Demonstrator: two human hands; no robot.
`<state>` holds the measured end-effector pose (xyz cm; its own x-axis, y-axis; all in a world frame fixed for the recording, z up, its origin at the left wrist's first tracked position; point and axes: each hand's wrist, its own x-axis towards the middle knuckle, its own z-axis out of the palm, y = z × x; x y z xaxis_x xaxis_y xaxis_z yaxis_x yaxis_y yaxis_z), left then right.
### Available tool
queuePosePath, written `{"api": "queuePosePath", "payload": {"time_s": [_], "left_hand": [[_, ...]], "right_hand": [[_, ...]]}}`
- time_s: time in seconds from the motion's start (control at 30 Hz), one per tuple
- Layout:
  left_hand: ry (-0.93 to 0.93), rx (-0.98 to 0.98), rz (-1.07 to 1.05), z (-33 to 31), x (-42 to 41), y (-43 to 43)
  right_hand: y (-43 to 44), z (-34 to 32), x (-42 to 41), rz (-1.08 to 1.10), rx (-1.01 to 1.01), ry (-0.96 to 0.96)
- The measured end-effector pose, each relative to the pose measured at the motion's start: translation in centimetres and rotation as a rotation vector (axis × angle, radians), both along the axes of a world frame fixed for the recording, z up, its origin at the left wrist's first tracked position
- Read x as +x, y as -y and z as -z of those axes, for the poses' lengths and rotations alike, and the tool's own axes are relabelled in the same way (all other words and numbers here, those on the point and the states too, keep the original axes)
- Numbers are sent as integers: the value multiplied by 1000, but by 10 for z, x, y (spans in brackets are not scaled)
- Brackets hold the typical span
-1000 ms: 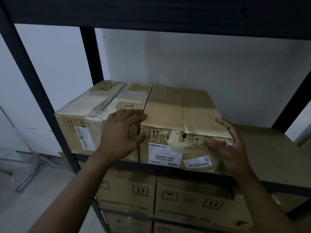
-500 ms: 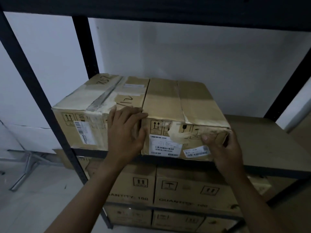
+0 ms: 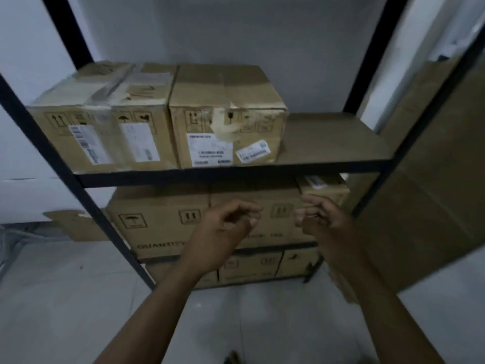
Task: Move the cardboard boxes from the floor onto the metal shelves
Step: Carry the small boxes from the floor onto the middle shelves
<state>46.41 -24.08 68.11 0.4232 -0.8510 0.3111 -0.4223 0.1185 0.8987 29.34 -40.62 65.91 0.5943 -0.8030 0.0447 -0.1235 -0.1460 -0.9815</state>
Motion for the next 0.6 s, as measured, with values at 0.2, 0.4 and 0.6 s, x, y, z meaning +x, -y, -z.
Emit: {"api": "queuePosePath", "payload": {"time_s": [0.2,0.4,0.6], "left_hand": [[-213,117,294,25,-141,-14],[-277,185,701,44,-304,-39],[-270,286,1117,54,-454,-63]], "right_hand": [[-90,22,-172,239,48,-44],[-215,35,-342,610,94,-116],[-329,48,-469,1056,144,-91]]}}
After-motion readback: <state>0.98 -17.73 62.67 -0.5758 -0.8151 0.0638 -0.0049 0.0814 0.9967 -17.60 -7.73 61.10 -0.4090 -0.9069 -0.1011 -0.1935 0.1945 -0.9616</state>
